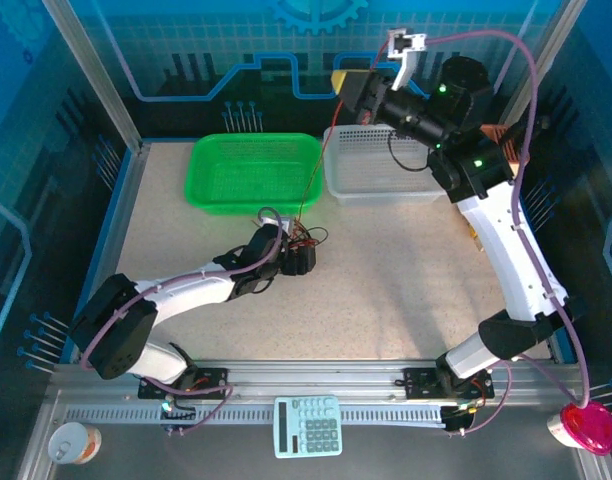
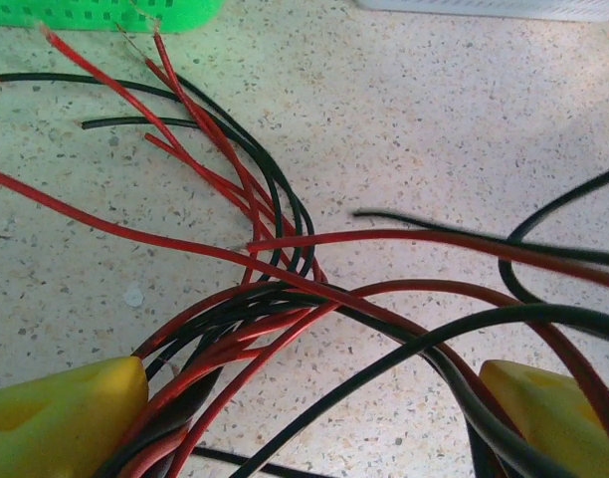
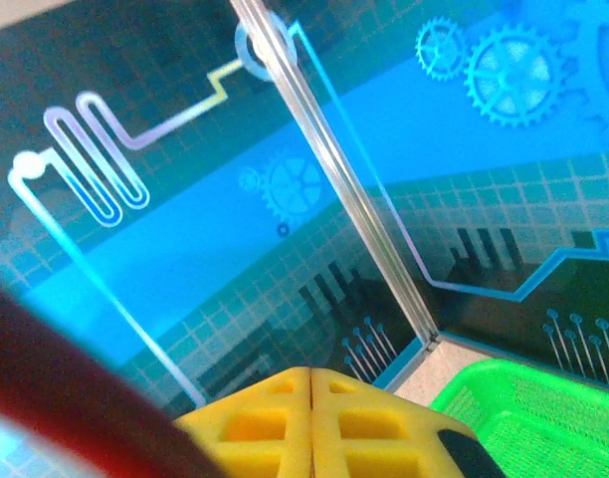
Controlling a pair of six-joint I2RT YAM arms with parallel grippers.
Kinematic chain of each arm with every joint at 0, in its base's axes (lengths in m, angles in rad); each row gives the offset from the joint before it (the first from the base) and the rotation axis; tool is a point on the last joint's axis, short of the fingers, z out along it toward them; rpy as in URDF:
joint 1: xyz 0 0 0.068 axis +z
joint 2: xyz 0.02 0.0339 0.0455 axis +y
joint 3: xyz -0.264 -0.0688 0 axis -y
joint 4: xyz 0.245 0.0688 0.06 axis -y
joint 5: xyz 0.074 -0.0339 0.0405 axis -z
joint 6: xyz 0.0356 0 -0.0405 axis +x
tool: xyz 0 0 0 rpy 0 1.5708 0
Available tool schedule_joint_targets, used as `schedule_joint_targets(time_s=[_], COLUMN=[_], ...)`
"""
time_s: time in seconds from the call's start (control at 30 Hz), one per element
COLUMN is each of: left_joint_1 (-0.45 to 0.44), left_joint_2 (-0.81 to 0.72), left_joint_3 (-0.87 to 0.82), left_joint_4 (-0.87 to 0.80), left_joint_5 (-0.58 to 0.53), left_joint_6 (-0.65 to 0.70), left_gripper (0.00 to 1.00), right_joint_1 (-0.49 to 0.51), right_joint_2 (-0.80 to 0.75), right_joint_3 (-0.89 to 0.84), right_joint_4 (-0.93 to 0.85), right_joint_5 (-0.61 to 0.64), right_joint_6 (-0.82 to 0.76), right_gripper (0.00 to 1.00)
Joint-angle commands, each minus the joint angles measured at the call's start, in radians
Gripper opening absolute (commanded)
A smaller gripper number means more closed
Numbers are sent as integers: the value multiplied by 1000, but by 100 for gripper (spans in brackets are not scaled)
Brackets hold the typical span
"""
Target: Untangle the cables
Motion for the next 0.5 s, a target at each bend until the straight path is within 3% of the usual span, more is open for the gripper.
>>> schedule_joint_targets(time_s=[0.0, 0.3, 0.47], left_joint_1=[-5, -4, -3], left_joint_2=[-4, -130, -231], left_joint_3=[-19, -16, -7], left_joint_4=[4, -33, -57], left_joint_5=[-7, 58, 56], left_joint_6=[-7, 26, 21], left_gripper=[87, 96, 99], right_joint_1=[-20, -67, -69], right_joint_2=[-50, -85, -69], right_joint_3=[-26, -268, -295], right_joint_4=[66, 142, 155], right_joint_5=[-28, -8, -27], right_joint_6=[32, 52, 60], right_gripper=[0, 0, 0])
